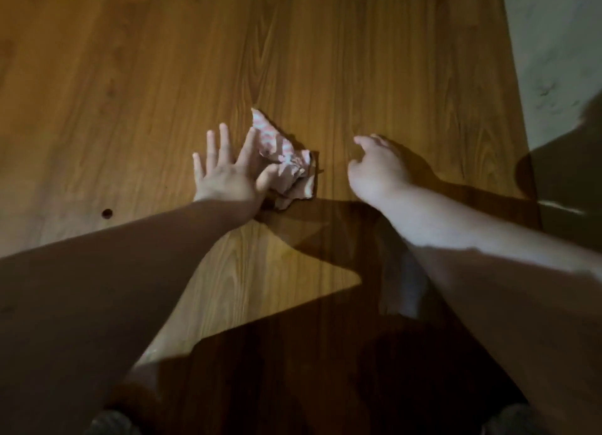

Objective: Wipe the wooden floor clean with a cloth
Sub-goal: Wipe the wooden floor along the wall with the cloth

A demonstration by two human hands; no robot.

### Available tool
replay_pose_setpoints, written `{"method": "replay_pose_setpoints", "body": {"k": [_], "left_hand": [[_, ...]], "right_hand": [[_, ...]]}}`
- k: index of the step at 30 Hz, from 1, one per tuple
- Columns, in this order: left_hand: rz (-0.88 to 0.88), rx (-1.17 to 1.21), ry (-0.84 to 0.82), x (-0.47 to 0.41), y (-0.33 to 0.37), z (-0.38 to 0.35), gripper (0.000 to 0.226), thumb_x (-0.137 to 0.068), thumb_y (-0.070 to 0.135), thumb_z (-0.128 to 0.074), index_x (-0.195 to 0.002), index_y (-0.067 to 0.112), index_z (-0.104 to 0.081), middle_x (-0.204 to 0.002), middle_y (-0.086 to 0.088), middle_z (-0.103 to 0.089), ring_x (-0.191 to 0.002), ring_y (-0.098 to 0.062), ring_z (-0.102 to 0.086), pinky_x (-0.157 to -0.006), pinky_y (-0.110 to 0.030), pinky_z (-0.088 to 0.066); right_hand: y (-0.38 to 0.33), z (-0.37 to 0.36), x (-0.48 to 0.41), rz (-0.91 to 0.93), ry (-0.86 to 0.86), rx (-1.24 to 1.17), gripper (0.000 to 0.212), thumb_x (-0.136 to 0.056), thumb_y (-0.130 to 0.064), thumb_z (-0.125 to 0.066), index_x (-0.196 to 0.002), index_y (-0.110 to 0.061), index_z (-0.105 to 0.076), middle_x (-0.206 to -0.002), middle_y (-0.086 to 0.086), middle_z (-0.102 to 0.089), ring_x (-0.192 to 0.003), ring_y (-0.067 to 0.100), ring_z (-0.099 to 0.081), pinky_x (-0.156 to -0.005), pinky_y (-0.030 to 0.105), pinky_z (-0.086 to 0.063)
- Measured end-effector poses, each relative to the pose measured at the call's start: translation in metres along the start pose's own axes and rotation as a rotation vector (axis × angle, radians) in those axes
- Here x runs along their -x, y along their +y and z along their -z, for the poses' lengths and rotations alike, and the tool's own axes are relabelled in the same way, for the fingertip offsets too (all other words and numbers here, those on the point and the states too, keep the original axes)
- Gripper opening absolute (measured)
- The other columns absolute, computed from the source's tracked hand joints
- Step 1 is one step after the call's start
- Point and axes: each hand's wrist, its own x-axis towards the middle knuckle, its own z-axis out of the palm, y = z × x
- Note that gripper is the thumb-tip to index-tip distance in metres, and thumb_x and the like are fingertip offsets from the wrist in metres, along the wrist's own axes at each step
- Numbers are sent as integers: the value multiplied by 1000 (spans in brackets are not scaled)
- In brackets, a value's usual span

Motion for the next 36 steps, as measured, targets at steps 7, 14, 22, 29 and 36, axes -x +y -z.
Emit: {"method": "replay_pose_setpoints", "body": {"k": [7,14,22,29,36], "left_hand": [[-354,-217,-150,-12,80,-44,68,-98,55,-18,-153,21,4,-160,-3,15,-145,-20,20,-117,-40,8],[-40,-304,141,-57,-46,-17,54,-95,40,-30,-139,10,-38,-155,-20,-21,-143,-41,-13,-114,-56,-9],[-343,-288,81,-7,67,-39,45,-88,37,-45,-128,20,-54,-143,-15,-43,-137,-41,-29,-113,-60,-16],[-499,-46,12,22,10,-24,54,-96,20,-48,-147,12,-34,-158,-13,-18,-145,-32,-16,-119,-46,-9],[314,-75,0,33,-81,5,46,-94,22,-43,-137,8,-38,-152,-21,-22,-136,-48,-22,-112,-56,-22]], "right_hand": [[14,-12,-13,-58,1,138,61,-98,-22,-38,-153,-30,-14,-162,-6,0,-149,22,6,-119,50,-1],[18,-18,-24,4,115,68,59,-96,-17,-40,-152,-29,-23,-162,-6,-3,-149,20,4,-120,48,-3],[25,-14,-26,-54,241,-53,52,-95,-13,-40,-146,-20,-39,-162,0,-11,-149,20,-4,-120,35,-9],[41,-8,-6,-116,206,-59,50,-96,-11,-39,-146,-17,-39,-162,4,-12,-149,22,-4,-121,38,-7],[32,-23,36,-74,79,-17,54,-97,-12,-37,-150,-19,-31,-162,2,-10,-149,21,-2,-121,40,-6]]}}
